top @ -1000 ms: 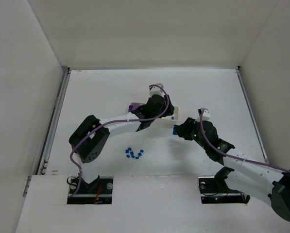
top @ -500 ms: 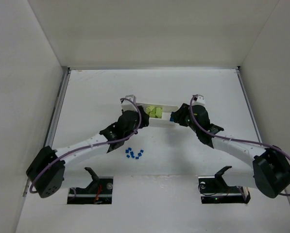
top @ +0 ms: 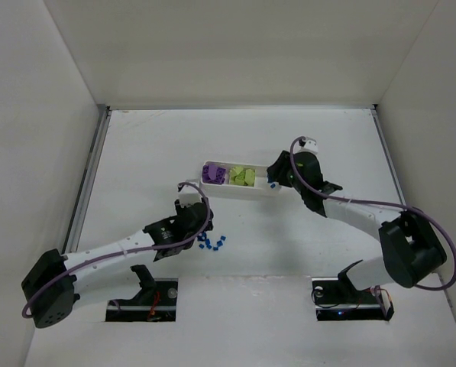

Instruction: Sort the legos into containers by color

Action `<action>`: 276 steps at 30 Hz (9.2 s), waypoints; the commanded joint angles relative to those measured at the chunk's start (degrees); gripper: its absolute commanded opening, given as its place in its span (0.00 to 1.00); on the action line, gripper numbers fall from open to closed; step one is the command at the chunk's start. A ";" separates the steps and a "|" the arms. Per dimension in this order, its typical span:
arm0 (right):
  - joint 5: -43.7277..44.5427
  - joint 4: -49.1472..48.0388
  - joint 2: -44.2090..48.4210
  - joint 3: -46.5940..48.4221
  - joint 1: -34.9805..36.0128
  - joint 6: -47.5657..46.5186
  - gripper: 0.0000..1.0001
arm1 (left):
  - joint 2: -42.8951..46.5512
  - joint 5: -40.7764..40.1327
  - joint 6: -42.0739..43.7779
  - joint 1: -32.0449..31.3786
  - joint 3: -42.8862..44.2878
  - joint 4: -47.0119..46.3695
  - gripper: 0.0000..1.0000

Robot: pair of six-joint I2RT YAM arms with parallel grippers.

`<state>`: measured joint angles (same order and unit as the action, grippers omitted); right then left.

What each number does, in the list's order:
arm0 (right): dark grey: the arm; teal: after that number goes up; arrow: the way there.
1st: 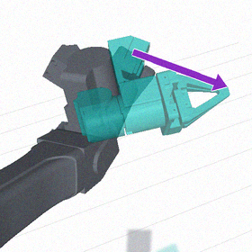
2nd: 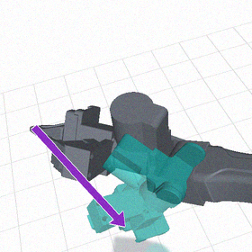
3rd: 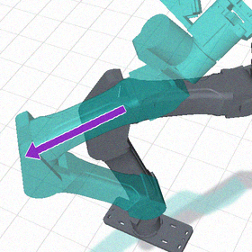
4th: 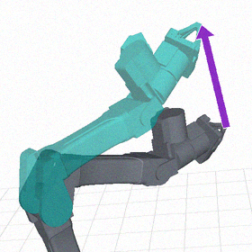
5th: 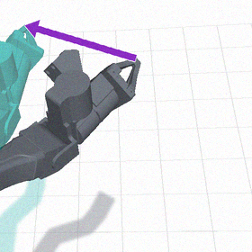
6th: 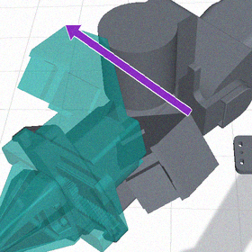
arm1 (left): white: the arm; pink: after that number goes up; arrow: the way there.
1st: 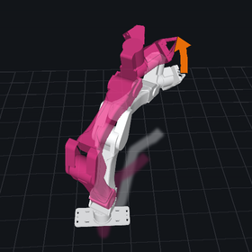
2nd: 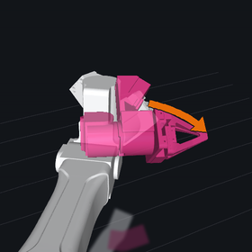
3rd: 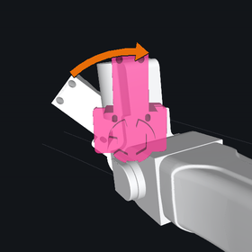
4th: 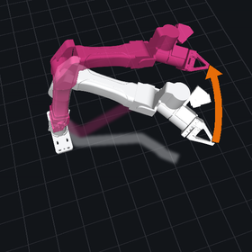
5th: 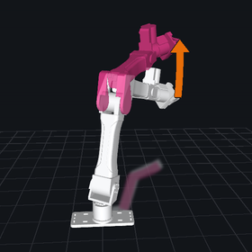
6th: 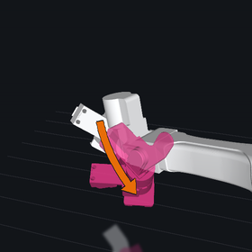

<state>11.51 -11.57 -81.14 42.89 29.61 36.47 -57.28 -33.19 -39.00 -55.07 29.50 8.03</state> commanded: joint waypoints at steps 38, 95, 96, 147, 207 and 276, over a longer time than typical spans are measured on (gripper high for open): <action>3.79 1.64 13.30 -14.07 33.10 6.77 0.48 | -13.65 -1.88 -6.88 -4.74 -2.16 -0.65 0.25; 18.38 6.74 -7.91 4.75 48.05 4.58 0.25 | 9.12 14.99 -4.24 19.26 -0.76 -9.43 0.12; 18.03 6.39 -6.15 3.61 47.70 4.58 0.25 | 7.98 15.34 -4.24 18.65 -0.06 -10.74 0.12; 12.48 -1.35 -2.88 4.57 6.38 -3.86 0.49 | -0.66 2.44 0.87 6.17 -1.10 -9.29 0.27; 12.31 2.87 -13.68 2.81 43.74 6.07 0.46 | 10.42 2.51 -12.06 7.21 -7.08 4.98 0.10; 16.18 2.96 14.52 -10.80 8.14 2.02 0.39 | -31.12 15.52 -0.11 3.78 25.69 -27.72 0.12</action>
<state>25.96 -7.60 -67.79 35.40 38.41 35.31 -85.69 -19.86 -40.77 -51.64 50.81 -16.08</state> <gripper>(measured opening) 0.391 0.163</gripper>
